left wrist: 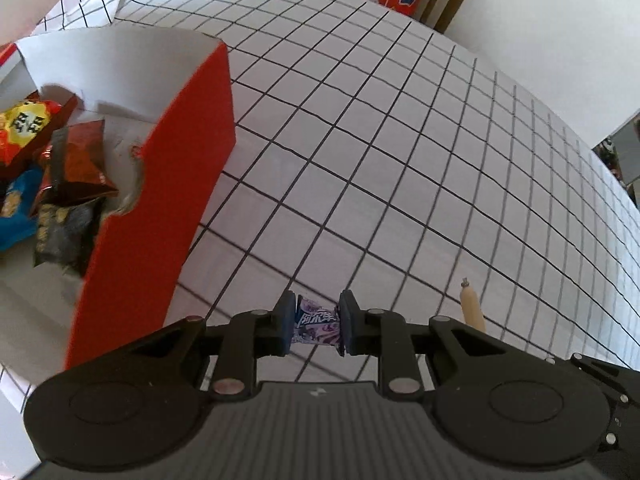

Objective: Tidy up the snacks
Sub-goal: 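Carry the purple candy and wooden stick over the box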

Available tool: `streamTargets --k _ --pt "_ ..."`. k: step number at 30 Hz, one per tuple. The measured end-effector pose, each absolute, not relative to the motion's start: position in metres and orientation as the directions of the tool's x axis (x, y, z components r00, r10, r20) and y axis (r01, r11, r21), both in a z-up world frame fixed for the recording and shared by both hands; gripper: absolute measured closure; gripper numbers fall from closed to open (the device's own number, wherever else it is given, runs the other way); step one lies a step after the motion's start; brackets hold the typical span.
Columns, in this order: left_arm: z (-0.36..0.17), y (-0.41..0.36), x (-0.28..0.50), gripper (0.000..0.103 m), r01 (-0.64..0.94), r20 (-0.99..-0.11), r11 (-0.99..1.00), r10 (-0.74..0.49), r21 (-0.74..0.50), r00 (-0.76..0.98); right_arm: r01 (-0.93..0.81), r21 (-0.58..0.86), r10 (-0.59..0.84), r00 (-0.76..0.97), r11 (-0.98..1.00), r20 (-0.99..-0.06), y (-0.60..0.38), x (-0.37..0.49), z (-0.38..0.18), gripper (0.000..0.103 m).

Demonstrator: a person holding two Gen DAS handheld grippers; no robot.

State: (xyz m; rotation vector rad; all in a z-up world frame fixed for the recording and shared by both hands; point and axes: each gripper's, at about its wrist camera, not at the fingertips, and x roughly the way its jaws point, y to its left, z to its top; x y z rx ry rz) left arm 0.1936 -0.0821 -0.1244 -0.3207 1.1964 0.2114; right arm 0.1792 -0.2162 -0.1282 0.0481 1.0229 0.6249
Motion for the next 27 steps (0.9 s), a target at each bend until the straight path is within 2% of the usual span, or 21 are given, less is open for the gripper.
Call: streamTargets --k 12,27 --pt "-0.078 -0.066 0.135 0.080 -0.290 -0.907 0.949 0.012 -0.122 0.421 -0.442 0.349 0.529 0.392 0.826 -0.753 -0.200 0.137 -0.083 0.094" --pt "-0.033 -0.008 0.080 0.080 -0.251 -0.885 0.961 0.016 -0.116 0.466 -0.471 0.378 0.577 0.410 0.797 -0.706 -0.140 0.098 -0.031 0.094"
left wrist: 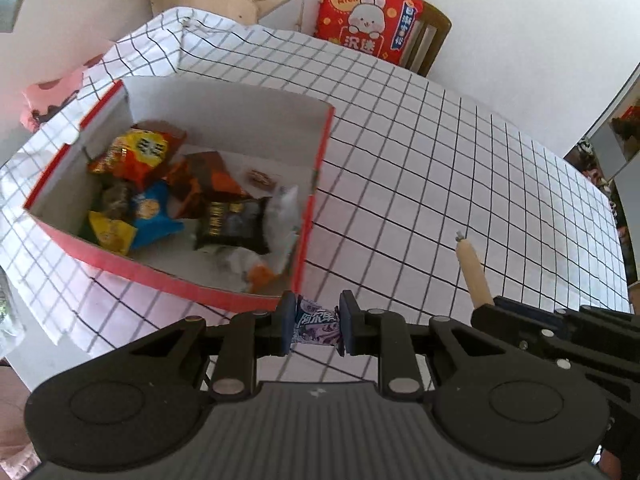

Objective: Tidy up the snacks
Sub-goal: 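Carry the purple candy and wooden stick over the box, then lower both items into the box and open both grippers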

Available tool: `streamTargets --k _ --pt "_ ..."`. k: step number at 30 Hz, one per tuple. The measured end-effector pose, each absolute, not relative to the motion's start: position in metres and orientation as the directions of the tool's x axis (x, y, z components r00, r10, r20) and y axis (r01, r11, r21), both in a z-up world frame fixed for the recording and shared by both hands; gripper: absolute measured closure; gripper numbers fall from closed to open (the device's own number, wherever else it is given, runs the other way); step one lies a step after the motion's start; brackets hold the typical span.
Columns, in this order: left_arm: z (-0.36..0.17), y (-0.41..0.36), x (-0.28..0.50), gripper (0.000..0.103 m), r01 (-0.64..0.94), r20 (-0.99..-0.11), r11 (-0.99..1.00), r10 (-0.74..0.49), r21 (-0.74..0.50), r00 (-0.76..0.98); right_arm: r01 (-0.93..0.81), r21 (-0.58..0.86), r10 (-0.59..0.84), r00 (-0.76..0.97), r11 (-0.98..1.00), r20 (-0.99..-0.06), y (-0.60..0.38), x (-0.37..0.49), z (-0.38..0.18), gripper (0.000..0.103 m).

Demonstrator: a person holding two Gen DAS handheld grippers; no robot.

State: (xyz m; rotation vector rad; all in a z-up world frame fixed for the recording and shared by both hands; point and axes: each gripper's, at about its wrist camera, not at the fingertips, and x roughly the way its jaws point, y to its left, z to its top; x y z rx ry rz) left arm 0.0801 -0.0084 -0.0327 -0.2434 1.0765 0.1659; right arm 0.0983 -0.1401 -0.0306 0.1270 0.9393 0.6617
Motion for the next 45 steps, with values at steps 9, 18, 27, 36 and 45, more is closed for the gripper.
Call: streamTargets --k 9,18,27,36,45 --pt "-0.014 0.052 0.068 0.080 -0.291 -0.863 0.947 0.028 -0.139 0.504 -0.505 0.376 0.599 0.408 0.777 -0.689 -0.083 0.095 -0.016 0.094" --pt "-0.013 0.111 0.077 0.080 -0.337 -0.859 0.933 0.070 -0.124 0.508 -0.503 0.353 0.578 0.414 0.789 -0.703 -0.025 0.111 -0.021 0.094" --pt "-0.032 0.162 0.107 0.080 -0.394 -0.885 0.917 0.135 -0.058 0.446 -0.479 0.315 0.528 0.415 0.819 -0.741 0.019 0.140 -0.042 0.094" --pt "-0.075 0.182 0.143 0.080 -0.405 -0.922 0.912 0.109 -0.056 0.371 -0.462 0.244 0.451 0.414 0.853 -0.790 0.049 0.169 -0.072 0.094" --pt "-0.104 0.172 0.160 0.080 -0.361 -0.939 0.932 0.085 -0.043 0.332 -0.465 0.218 0.415 0.378 0.858 -0.828 0.059 0.178 -0.092 0.094"
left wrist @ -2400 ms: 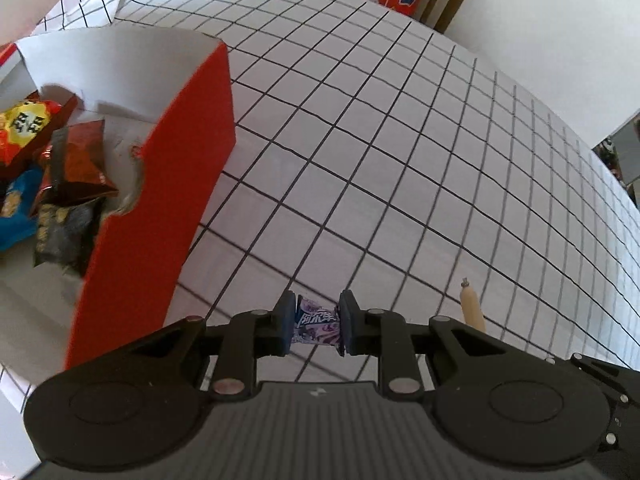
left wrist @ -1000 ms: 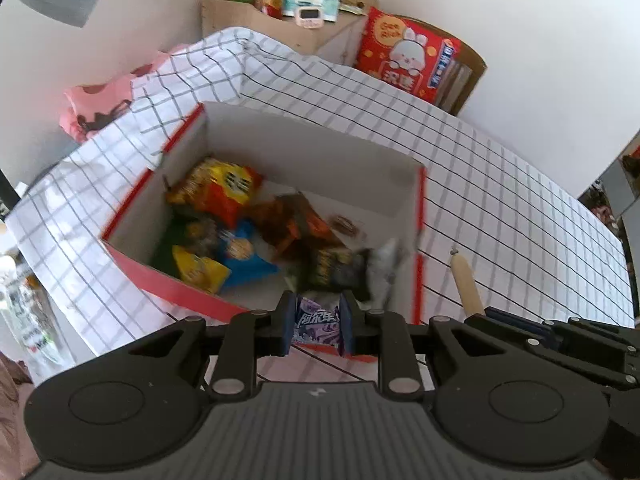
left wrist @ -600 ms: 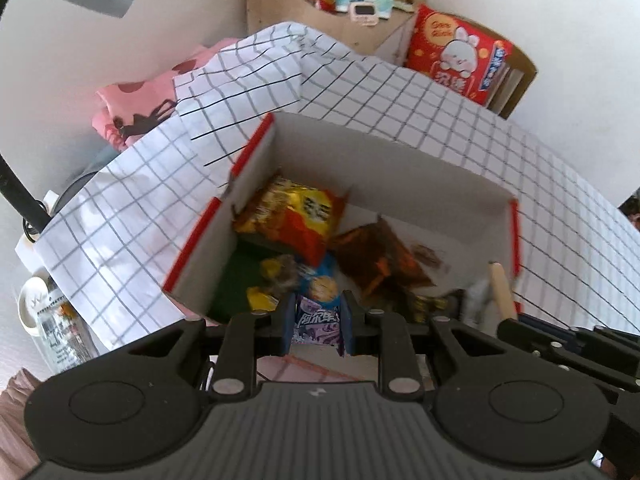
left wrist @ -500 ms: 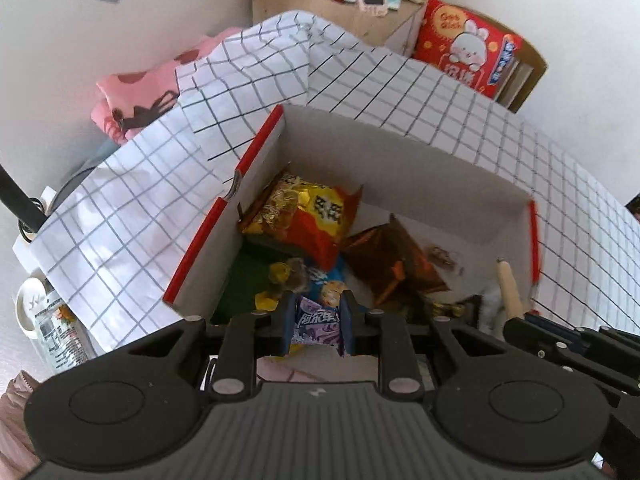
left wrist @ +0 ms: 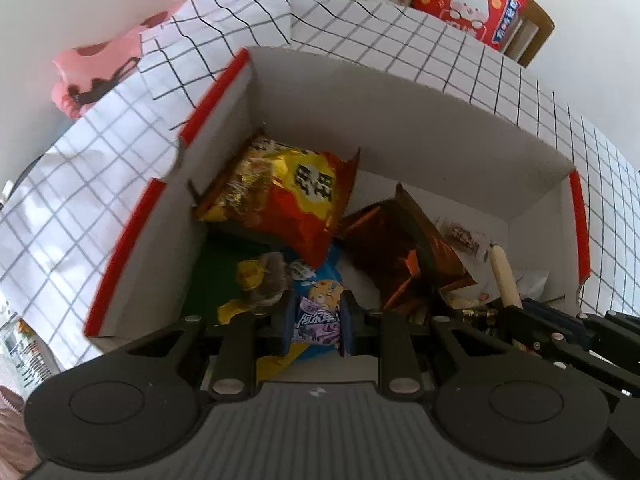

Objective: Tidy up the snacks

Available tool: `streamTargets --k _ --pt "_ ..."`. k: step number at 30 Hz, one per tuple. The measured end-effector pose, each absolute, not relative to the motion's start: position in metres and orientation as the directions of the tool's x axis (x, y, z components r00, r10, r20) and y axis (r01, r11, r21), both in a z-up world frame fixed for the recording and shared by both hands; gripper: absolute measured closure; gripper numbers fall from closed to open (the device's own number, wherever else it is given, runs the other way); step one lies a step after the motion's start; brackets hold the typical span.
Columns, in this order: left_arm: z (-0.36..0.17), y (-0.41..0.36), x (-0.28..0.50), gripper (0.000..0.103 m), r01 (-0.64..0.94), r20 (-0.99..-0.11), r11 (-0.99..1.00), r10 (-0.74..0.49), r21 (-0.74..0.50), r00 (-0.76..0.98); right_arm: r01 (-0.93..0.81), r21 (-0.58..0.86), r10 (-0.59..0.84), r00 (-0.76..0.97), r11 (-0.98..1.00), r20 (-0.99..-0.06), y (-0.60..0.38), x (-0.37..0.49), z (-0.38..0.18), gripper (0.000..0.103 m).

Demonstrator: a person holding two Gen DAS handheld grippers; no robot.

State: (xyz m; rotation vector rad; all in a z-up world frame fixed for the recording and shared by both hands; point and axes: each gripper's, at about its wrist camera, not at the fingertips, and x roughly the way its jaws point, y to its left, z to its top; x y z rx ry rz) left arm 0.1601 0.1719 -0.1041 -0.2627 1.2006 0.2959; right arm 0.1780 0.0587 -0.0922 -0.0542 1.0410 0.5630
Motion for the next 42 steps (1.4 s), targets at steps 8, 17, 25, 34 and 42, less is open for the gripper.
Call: streamTargets --k 8,17,25,34,42 --pt "-0.118 0.165 0.168 0.079 -0.342 -0.951 0.939 0.072 -0.037 0.301 -0.488 0.181 0.397 0.386 0.854 -0.833 0.065 0.176 -0.094 0.091" --pt "-0.121 0.163 0.168 0.072 -0.324 -0.949 0.945 0.060 -0.046 0.309 -0.496 0.161 0.384 0.390 0.853 -0.837 0.068 0.174 -0.092 0.081" --pt "-0.113 0.165 0.152 0.051 -0.330 -0.932 0.941 0.054 -0.073 0.358 -0.503 0.168 0.402 0.403 0.848 -0.822 0.060 0.165 -0.084 0.070" --pt "-0.081 0.159 0.120 0.049 -0.294 -0.891 0.951 0.053 -0.093 0.451 -0.506 0.212 0.460 0.435 0.836 -0.774 0.044 0.147 -0.060 0.050" --pt "-0.044 0.148 0.089 0.044 -0.258 -0.830 0.963 0.082 -0.076 0.552 -0.516 0.212 0.499 0.517 0.830 -0.696 0.027 0.119 -0.031 0.027"
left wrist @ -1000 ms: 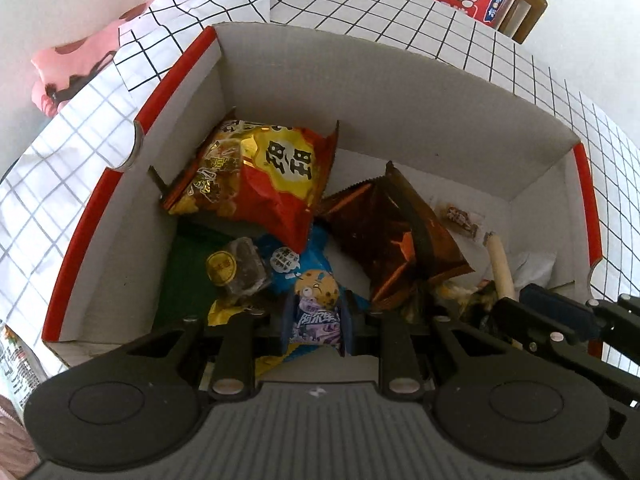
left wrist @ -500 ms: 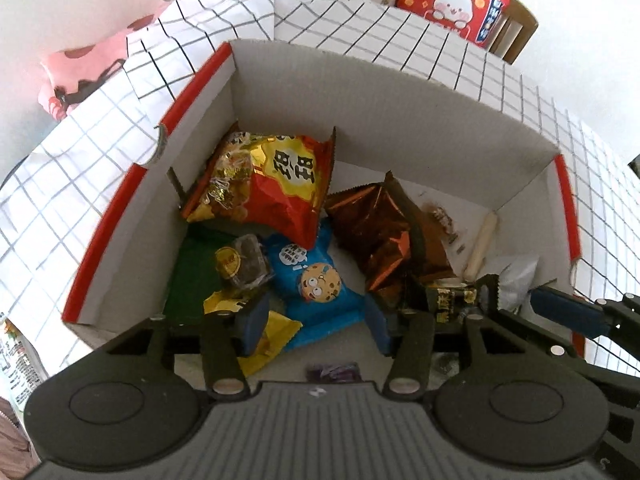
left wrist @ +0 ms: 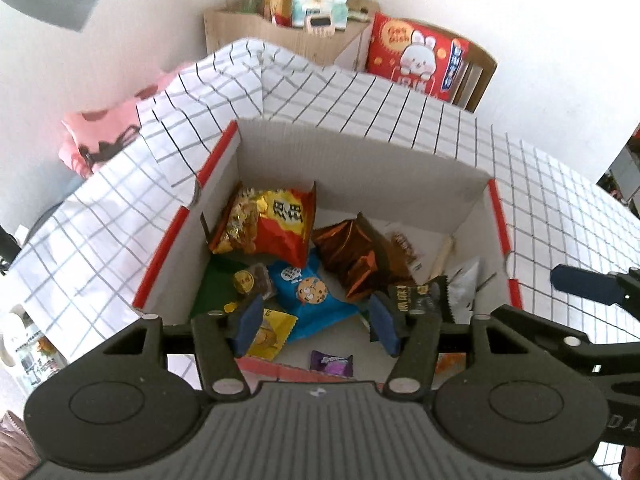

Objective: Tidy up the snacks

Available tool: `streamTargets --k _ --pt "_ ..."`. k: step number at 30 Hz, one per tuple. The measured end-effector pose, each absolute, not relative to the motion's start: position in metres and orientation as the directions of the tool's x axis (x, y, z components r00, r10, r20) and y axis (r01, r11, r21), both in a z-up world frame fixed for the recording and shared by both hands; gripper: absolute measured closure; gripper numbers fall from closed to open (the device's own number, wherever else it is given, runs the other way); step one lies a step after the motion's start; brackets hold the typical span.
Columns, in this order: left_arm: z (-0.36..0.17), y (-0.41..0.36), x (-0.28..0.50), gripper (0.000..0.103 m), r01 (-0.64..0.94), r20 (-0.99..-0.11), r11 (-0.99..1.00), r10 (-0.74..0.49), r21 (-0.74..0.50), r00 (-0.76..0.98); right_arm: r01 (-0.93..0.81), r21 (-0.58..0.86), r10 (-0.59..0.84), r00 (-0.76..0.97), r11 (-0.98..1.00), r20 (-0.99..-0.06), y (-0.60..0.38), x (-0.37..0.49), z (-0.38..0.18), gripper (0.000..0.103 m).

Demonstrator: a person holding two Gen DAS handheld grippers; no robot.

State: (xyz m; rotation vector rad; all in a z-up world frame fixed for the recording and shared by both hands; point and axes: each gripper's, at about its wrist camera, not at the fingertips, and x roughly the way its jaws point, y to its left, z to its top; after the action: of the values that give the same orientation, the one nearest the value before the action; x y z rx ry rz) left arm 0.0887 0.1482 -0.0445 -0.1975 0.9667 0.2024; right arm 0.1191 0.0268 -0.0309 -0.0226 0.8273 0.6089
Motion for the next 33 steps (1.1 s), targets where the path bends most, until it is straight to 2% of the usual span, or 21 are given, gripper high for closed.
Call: streamTargets --k 3,6,10,13,20,23,33 --pt "-0.034 0.146 0.078 0.034 -0.249 -0.809 0.965 0.079 -0.085 0.583 -0.527 0.207 0.518 0.554 0.824 -0.652 0.018 0.108 -0.018 0.019" --pt "-0.026 0.142 0.069 0.033 -0.237 -0.792 0.967 0.076 -0.089 0.605 -0.530 0.213 0.533 0.578 0.821 -0.618 0.008 0.096 -0.009 0.012" --pt "-0.019 0.136 0.056 0.021 -0.225 -0.779 0.967 0.050 -0.118 0.626 -0.521 0.227 0.542 0.598 0.823 -0.591 -0.004 0.084 -0.001 0.007" --pt "-0.015 0.130 0.049 0.021 -0.217 -0.770 0.968 0.046 -0.122 0.636 -0.501 0.240 0.536 0.613 0.832 -0.580 -0.012 0.077 0.003 0.001" --pt "-0.005 0.120 0.032 0.014 -0.206 -0.741 0.969 0.041 -0.133 0.670 -0.444 0.273 0.517 0.653 0.853 -0.554 -0.028 0.063 0.008 0.000" --pt "0.000 0.117 0.025 0.003 -0.205 -0.728 0.970 0.046 -0.132 0.684 -0.435 0.273 0.511 0.671 0.858 -0.538 -0.033 0.053 0.008 0.000" --pt "0.006 0.107 0.010 0.003 -0.207 -0.717 0.969 0.050 -0.133 0.696 -0.372 0.248 0.447 0.732 0.894 -0.514 -0.040 0.033 0.010 0.000"
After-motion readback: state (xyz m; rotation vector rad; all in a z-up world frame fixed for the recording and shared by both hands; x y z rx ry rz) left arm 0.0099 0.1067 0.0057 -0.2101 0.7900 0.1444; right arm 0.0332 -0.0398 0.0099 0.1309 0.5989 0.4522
